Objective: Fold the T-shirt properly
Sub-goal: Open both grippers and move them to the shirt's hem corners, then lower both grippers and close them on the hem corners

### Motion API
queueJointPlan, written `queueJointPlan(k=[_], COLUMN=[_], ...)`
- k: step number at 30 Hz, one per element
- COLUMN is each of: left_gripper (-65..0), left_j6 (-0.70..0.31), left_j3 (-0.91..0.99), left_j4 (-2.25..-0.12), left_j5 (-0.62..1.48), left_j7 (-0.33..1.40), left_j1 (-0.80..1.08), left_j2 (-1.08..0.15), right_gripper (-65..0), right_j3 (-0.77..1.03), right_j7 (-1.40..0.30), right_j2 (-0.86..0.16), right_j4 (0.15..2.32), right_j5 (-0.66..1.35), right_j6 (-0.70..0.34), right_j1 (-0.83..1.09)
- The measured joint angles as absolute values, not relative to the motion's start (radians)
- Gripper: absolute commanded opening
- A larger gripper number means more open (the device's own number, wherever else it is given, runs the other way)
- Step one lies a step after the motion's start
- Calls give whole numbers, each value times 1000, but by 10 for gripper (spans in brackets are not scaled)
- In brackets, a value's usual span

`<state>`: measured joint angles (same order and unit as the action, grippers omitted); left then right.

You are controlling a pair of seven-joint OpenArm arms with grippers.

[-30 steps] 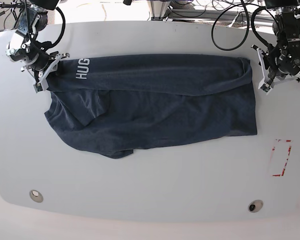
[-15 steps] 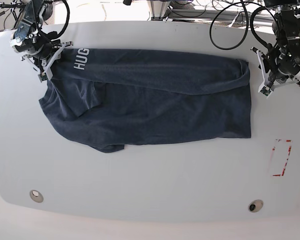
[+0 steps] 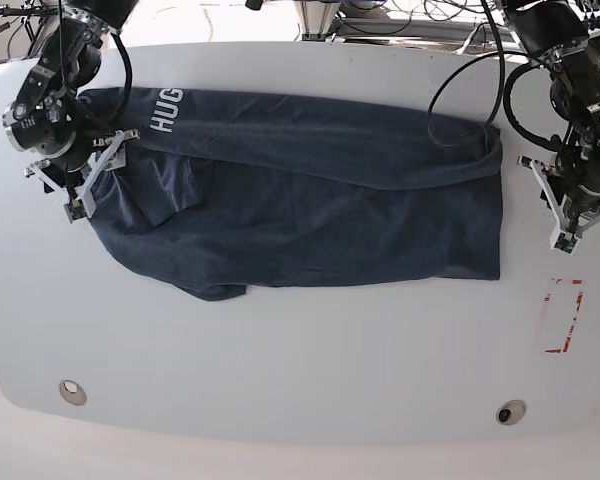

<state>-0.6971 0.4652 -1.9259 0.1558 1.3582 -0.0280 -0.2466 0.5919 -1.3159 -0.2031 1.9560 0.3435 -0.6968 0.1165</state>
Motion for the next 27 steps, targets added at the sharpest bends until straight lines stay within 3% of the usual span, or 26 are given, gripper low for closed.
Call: queueJointPlan(k=[2, 5, 10, 12, 20, 27], left_gripper=[-539, -497, -311, -271, -265, -265], left_j6=[-697, -697, -697, -698, -698, -697], left_j3=[465, 466, 458, 458, 470, 461], left_j4=[-1922, -1900, -1821, -1794, -1752, -1750], left_j5=[158, 154, 171, 172, 155, 171], left_j7=[1356, 1351, 1350, 1350, 1358, 1354], left_j1=[-72, -134, -205, -224, -281, -279], left_j2=[-244, -214, -168, -167, -146, -120], right_gripper=[-113, -98, -127, -141, -185, -190], right_j3=[593, 594, 594, 594, 591, 566], right_j7=[-1319, -1325, -1298, -1247, -1104, -880], right_j2=[-206, -204, -208, -210, -266, -338], right_j4=[1931, 1867, 1723, 1666, 1343, 1042], right_j5=[345, 340, 343, 345, 336, 338], right_j6=[-697, -700, -696, -697, -696, -693], right_j1=[80, 3, -139, -183, -334, -419])
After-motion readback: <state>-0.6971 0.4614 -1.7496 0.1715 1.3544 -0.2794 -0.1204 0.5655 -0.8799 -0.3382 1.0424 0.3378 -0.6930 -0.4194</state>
